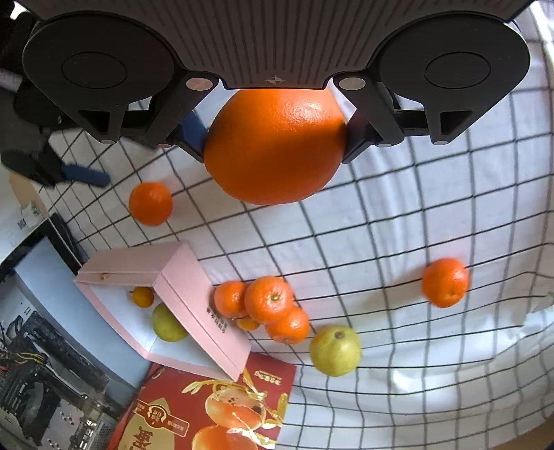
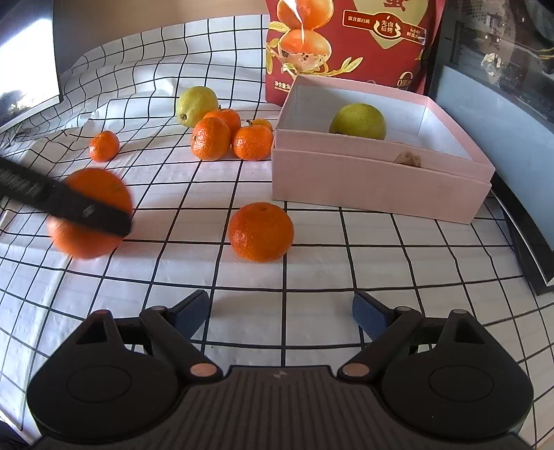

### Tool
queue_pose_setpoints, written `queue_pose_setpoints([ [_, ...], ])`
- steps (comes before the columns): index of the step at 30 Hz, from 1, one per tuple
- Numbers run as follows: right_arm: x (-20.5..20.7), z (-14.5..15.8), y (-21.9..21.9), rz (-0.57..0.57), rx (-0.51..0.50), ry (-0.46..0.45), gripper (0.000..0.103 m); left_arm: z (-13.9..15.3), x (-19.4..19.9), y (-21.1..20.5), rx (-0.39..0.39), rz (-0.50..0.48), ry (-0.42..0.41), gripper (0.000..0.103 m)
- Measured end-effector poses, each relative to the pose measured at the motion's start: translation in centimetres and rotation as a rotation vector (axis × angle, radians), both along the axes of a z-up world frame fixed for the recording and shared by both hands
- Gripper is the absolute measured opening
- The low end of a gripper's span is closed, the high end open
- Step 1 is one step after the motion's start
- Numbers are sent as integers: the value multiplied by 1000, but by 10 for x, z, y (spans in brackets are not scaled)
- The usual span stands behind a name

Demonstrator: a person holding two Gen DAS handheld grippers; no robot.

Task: Organize fruits
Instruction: 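Grasp the mandarin on the cloth with the right tool while the left tool holds the navel orange, then drop the navel orange into the pink box with the left tool while the right tool drops the mandarin in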

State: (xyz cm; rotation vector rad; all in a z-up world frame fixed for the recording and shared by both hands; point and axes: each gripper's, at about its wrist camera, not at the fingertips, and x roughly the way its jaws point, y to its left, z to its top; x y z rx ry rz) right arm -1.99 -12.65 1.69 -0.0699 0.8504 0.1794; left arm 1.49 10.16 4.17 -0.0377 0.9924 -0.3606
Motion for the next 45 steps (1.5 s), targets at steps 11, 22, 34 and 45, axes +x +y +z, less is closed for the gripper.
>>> queue_pose_setpoints([
  [11, 46, 5, 18, 38, 8, -2, 69, -5, -12, 13, -13, 56, -4, 85],
  [22, 54, 13, 16, 52, 8, -9, 39, -7, -6, 15, -32, 59, 4, 85],
  [34, 29, 32, -13, 20, 34, -42, 30, -7, -5, 13, -13, 26, -4, 85],
  [45, 33, 14, 6, 52, 33, -8, 53, -6, -5, -2, -53, 3, 7, 85],
])
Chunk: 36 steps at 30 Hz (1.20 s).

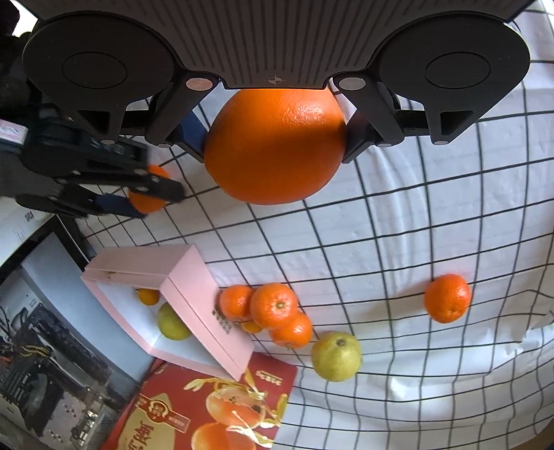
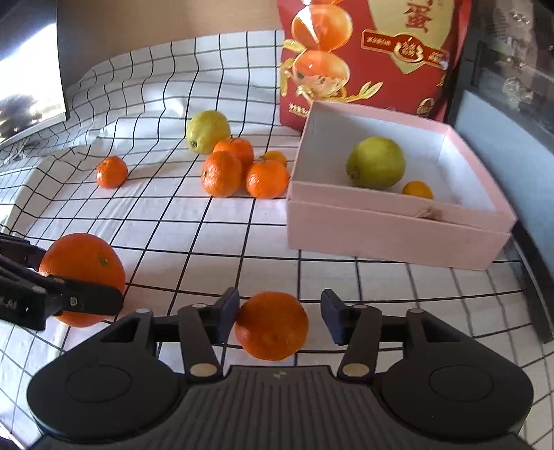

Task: Organize fruits
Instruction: 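Drop the navel orange into the pink box with the left tool while the right tool drops the mandarin in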

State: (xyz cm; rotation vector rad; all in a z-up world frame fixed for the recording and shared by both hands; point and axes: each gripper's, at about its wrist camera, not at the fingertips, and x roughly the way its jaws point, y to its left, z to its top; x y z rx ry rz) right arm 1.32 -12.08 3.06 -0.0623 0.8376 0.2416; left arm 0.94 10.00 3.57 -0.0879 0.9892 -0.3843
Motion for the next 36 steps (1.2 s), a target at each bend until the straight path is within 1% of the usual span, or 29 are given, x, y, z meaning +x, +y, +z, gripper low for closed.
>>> queue_pose_setpoints([
  [4, 11, -9, 3, -19, 4, 23, 51, -1, -3, -2, 11, -10, -1, 85],
  [5, 12, -9, 3, -22, 1, 19, 49, -1, -2, -2, 7, -8, 2, 85],
  [6, 13, -8, 3, -21, -4, 19, 43, -1, -2, -1, 3, -6, 4, 85],
  [9, 10, -8, 4, -8, -17, 19, 42, -2, -1, 0, 0, -5, 6, 85],
  [13, 5, -7, -3, -21, -27, 24, 42, -2, -1, 0, 7, -9, 3, 85],
  [15, 1, -7, -10, -33, -25, 28, 42, -2, -1, -2, 11, -12, 1, 85],
  [18, -5, -7, -24, -65, -31, 32, 42, -1, 1, -6, -7, -22, -4, 85],
  [21, -9, -4, -42, -109, -24, 30, 42, 6, 6, -15, -23, -35, -28, 85],
  [24, -9, 5, -61, -155, -8, 18, 42, 23, 19, -26, -51, -55, -63, 84],
  [26, -7, 18, -72, -171, 11, -11, 42, 40, 32, -35, -72, -73, -98, 84],
  [28, 0, 38, -80, -168, 7, -66, 42, 63, 48, -48, -94, -91, -152, 84],
  [30, 14, 63, -87, -156, -15, -127, 42, 90, 69, -65, -134, -104, -211, 84],
  [32, 35, 86, -92, -145, -42, -168, 42, 114, 95, -82, -175, -105, -245, 85],
  [34, 55, 101, -98, -126, -52, -183, 42, 128, 126, -100, -198, -94, -245, 85],
  [36, 76, 106, -101, -113, -70, -183, 42, 133, 158, -121, -198, -88, -231, 85],
])
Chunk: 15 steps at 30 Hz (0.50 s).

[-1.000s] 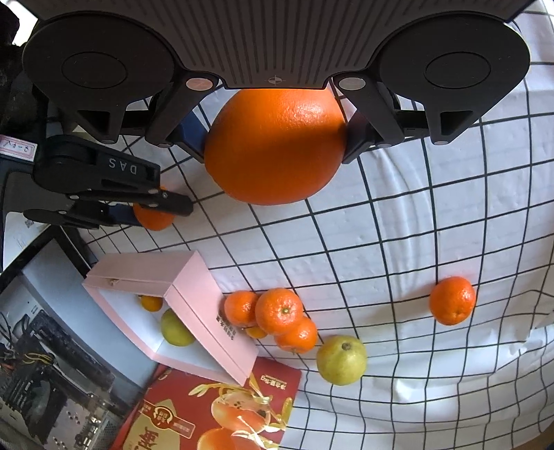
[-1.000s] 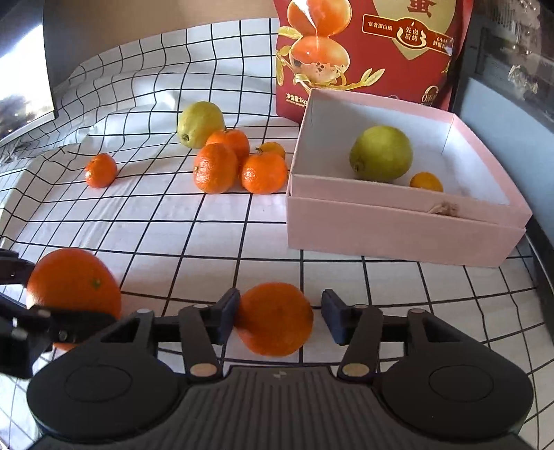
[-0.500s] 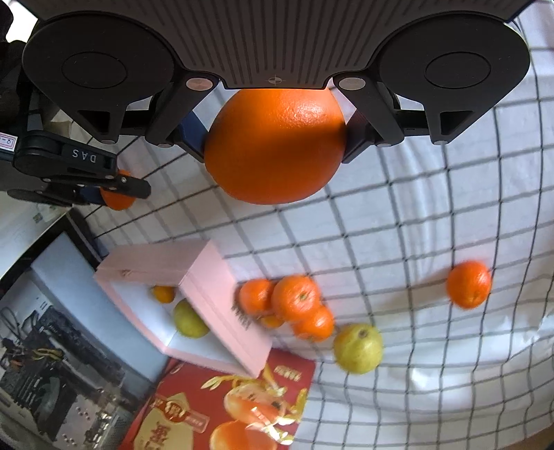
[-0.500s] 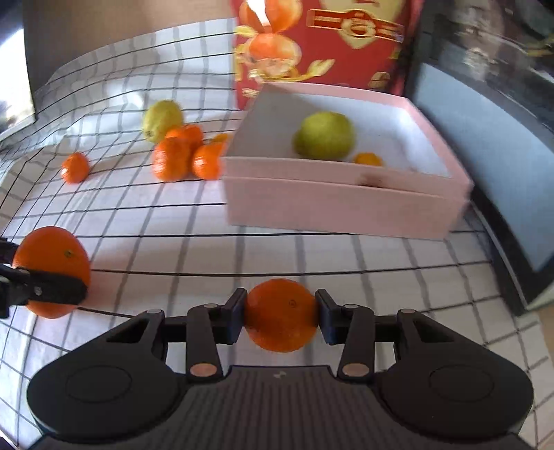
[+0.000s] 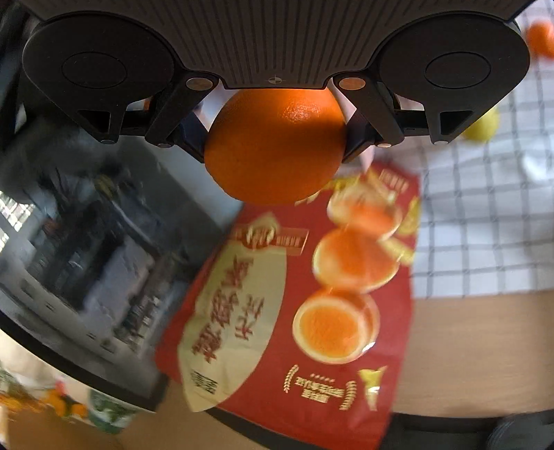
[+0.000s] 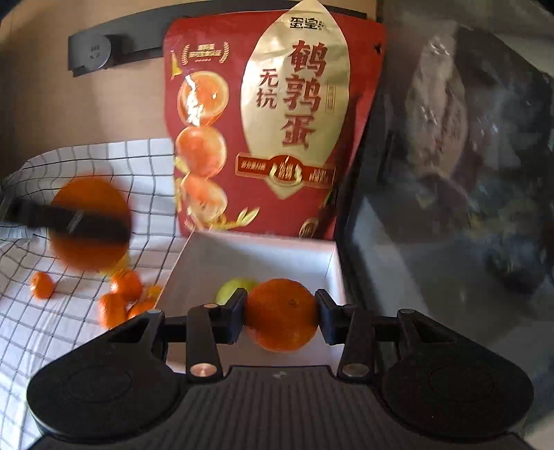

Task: Organize fruits
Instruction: 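Drop the navel orange into the pink box with the left tool while the right tool drops the mandarin in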

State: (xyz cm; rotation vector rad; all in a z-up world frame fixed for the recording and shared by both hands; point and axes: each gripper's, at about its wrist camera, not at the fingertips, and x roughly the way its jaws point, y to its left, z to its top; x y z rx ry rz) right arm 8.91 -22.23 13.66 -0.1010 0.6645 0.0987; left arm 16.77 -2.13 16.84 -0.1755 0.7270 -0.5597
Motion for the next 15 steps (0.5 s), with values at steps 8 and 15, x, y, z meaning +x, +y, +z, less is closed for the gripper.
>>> queue_pose_setpoints([
  [8, 46, -53, -10, 18, 55, 168, 42, -55, 61, -61, 112, -37, 145, 85],
  [15, 59, -89, 0, 57, 59, 257, 42, -91, 70, -80, 188, -76, 168, 85],
])
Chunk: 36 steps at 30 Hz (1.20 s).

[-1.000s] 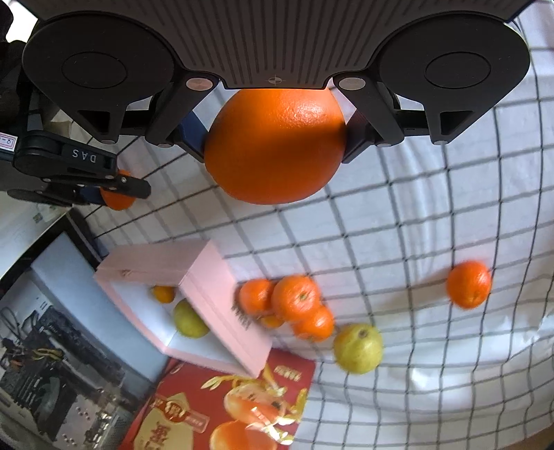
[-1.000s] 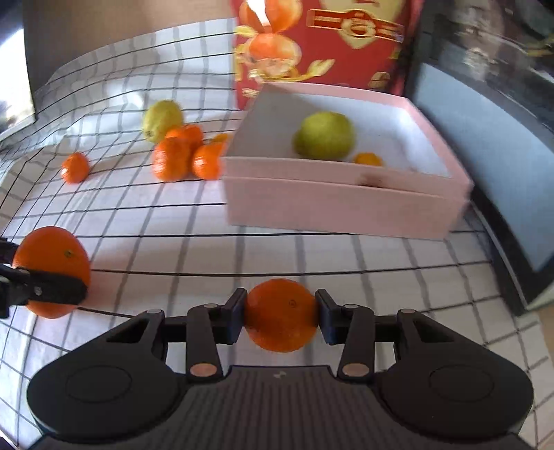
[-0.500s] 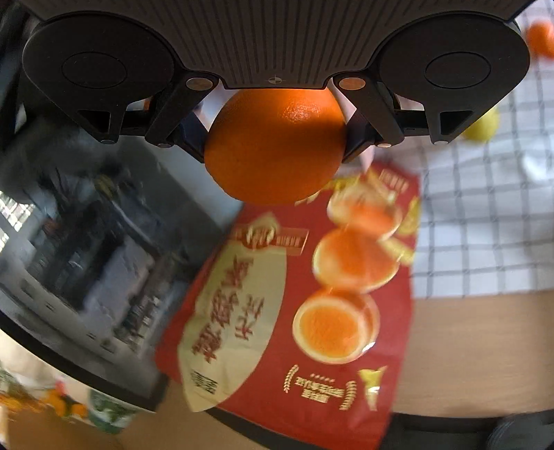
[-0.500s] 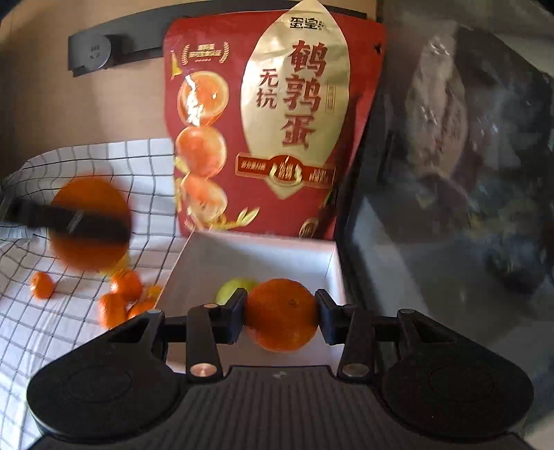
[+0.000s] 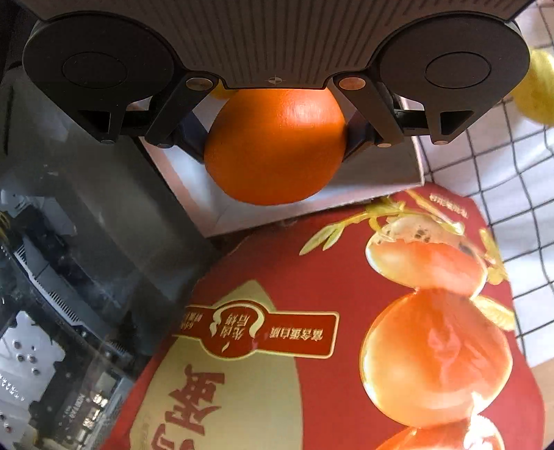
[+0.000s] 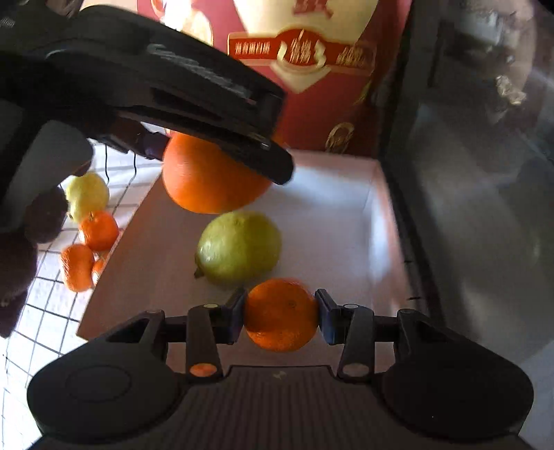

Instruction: Organize fruits

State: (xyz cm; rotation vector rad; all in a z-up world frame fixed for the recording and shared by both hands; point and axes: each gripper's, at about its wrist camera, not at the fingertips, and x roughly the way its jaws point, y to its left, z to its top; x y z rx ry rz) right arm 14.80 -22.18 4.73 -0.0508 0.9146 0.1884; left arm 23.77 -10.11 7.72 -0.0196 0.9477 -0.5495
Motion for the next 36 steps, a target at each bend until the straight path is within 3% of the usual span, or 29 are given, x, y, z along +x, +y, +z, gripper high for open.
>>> queue_pose_setpoints([
  [3, 5, -11, 5, 4, -1, 26, 42, -4, 1, -2, -10, -3, -6, 85],
  [7, 7, -23, 13, 13, -30, 57, 42, 0, -5, -7, 40, -33, -56, 85],
  [11, 4, -23, 15, -10, -27, 60, 44, -1, -6, -6, 31, -35, -38, 85],
  [13, 1, -20, 13, -26, -22, 61, 50, 1, -10, 4, 11, -23, -29, 85],
  [20, -32, 0, 14, -71, -12, -27, 59, 0, -35, 38, -77, 26, -26, 85],
  [26, -56, 12, 14, -115, -14, -77, 60, 2, -60, 57, -75, 32, -29, 85],
  [32, -55, 16, 25, -149, -60, -101, 60, 48, -71, 47, -106, -30, -137, 82],
  [36, -62, 20, 35, -152, -60, -118, 60, 67, -76, 71, -98, 10, -184, 82],
])
